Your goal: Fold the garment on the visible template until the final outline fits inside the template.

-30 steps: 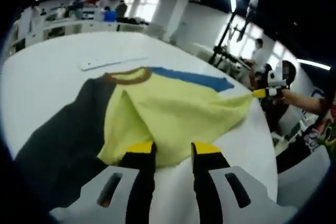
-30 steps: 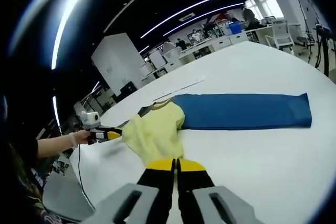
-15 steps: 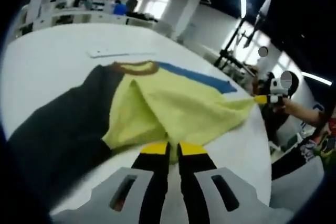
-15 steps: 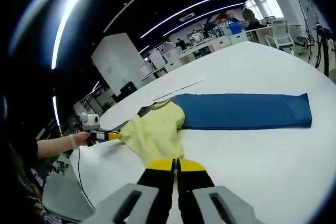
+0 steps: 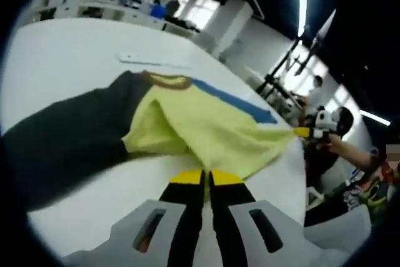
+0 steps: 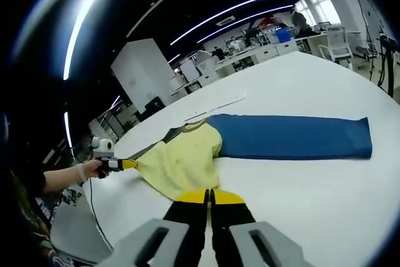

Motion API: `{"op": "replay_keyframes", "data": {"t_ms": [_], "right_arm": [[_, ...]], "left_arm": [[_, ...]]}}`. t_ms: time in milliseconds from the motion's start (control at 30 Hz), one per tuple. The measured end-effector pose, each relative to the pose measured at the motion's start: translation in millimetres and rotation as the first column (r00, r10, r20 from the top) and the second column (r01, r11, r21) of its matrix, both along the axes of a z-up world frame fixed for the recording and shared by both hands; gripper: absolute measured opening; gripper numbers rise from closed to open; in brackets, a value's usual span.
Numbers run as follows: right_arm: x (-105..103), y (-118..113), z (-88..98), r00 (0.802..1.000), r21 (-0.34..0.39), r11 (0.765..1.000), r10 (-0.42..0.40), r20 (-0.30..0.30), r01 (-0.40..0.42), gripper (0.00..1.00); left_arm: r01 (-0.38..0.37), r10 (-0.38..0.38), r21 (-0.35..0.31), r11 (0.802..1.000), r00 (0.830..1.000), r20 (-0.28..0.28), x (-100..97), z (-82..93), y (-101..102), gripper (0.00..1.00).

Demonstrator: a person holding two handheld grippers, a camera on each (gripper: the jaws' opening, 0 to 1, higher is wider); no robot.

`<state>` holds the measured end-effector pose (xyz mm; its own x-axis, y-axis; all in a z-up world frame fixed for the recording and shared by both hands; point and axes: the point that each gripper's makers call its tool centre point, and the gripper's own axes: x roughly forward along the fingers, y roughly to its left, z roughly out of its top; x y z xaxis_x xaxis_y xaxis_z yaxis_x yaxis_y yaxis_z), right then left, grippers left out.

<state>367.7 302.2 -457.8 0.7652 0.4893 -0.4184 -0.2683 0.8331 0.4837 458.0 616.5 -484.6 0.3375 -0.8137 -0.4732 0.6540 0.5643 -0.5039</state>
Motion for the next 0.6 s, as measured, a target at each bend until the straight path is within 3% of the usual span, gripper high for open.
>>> {"op": "replay_keyframes", "data": {"t_ms": [67,300,500,600], "right_arm": [[-0.2,-0.4,0.6,1.0,-0.016,1.0,0.008,0.004,-0.008,0.0],[-5.4,7.5,10.4,0.998,-0.015,0.999,0.053,0.018,-0.053,0.0],[-16.3,16.2,12.1,0.993,-0.016,0.993,0.114,-0.004,-0.114,0.0],[-26.8,22.0,10.6,0.988,-0.028,0.988,0.153,-0.022,-0.154,0.0]], "left_arm": [[-0.044,0.044,0.003,0.999,0.999,-0.013,-6.6,3.4,9.2,0.0],[-0.088,0.088,-0.031,0.996,0.996,-0.021,-38.1,19.2,25.5,0.0],[-0.127,0.125,-0.037,0.991,0.991,-0.052,-58.8,19.0,36.4,0.0],[-0.127,0.126,-0.001,0.992,0.989,-0.071,-72.0,11.4,41.4,0.0]]}}
